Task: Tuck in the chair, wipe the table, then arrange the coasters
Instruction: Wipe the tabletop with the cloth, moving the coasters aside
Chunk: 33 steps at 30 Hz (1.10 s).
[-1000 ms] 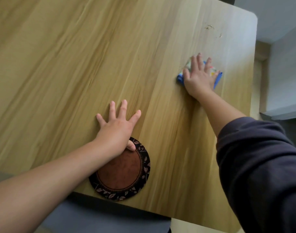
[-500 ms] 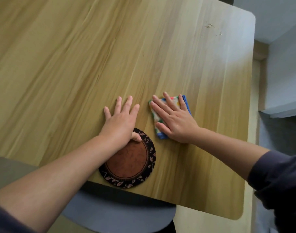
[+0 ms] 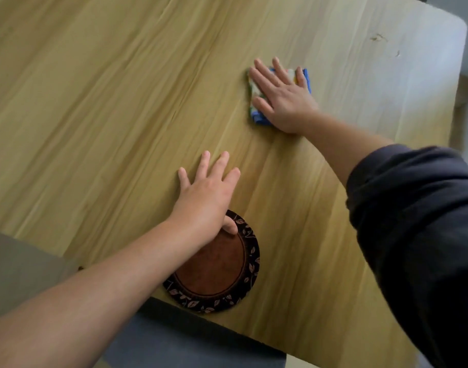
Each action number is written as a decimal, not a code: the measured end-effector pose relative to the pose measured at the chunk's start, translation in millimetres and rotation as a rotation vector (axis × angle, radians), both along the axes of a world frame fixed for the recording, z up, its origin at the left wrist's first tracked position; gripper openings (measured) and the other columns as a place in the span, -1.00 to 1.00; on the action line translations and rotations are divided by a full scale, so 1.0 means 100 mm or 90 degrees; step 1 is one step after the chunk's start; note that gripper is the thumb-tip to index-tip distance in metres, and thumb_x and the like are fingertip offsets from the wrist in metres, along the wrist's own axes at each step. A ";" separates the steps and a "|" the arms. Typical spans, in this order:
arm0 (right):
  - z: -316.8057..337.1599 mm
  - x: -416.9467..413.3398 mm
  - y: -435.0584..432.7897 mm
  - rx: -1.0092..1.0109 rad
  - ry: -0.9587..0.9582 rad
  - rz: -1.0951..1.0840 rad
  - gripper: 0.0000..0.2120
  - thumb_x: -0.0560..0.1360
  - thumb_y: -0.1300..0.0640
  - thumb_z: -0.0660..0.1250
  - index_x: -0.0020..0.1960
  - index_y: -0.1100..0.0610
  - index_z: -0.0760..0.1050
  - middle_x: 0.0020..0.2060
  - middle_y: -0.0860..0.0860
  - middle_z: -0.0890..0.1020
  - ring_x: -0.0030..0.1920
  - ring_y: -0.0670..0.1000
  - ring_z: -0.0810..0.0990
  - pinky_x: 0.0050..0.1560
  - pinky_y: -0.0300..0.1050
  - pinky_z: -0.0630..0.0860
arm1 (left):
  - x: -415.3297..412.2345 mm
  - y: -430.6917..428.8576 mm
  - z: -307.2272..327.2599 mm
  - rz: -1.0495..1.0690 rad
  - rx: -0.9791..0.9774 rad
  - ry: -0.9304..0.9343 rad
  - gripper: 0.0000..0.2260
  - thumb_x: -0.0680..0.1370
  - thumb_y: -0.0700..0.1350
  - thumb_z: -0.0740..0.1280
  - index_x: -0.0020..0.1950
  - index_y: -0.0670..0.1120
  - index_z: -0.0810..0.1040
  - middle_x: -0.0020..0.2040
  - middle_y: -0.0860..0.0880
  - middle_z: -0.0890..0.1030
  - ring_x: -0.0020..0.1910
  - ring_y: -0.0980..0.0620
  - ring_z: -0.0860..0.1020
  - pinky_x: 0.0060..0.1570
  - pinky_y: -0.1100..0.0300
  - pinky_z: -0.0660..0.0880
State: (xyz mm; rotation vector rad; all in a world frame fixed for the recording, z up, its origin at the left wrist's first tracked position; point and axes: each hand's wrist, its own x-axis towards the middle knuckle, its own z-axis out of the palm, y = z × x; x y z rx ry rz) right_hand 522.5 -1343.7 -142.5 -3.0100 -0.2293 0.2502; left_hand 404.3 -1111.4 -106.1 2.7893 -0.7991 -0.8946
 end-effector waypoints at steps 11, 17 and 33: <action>-0.04 -0.38 0.15 0.036 -0.006 -0.155 -0.41 0.62 -0.18 -0.10 0.60 -0.02 -0.03 0.59 -0.11 -0.05 0.58 0.10 -0.15 0.47 0.39 -0.19 | 0.00 -0.02 0.03 0.006 0.016 0.010 -0.02 0.26 0.13 0.54 0.53 0.03 0.04 0.56 0.03 -0.21 0.52 -0.13 -0.29 0.38 -0.40 -0.07; 0.01 -1.73 0.40 0.024 0.009 -0.079 -0.39 0.61 -0.24 -0.13 0.60 -0.06 -0.05 0.59 -0.11 -0.04 0.58 0.07 -0.19 0.48 0.34 -0.25 | -0.02 -0.02 0.10 -0.005 0.032 -0.005 -0.02 0.29 0.15 0.52 0.53 0.02 0.03 0.56 0.01 -0.20 0.52 -0.14 -0.26 0.37 -0.39 -0.02; -0.07 -0.87 -0.37 0.010 -0.011 -0.228 -0.39 0.61 -0.22 -0.09 0.61 -0.05 -0.06 0.59 -0.15 -0.08 0.58 0.06 -0.18 0.48 0.32 -0.27 | 0.66 -0.68 0.20 0.043 0.018 -0.146 -0.14 0.28 0.30 0.47 0.46 0.09 0.17 0.52 -0.08 0.12 0.50 -0.14 0.10 0.36 -0.30 0.19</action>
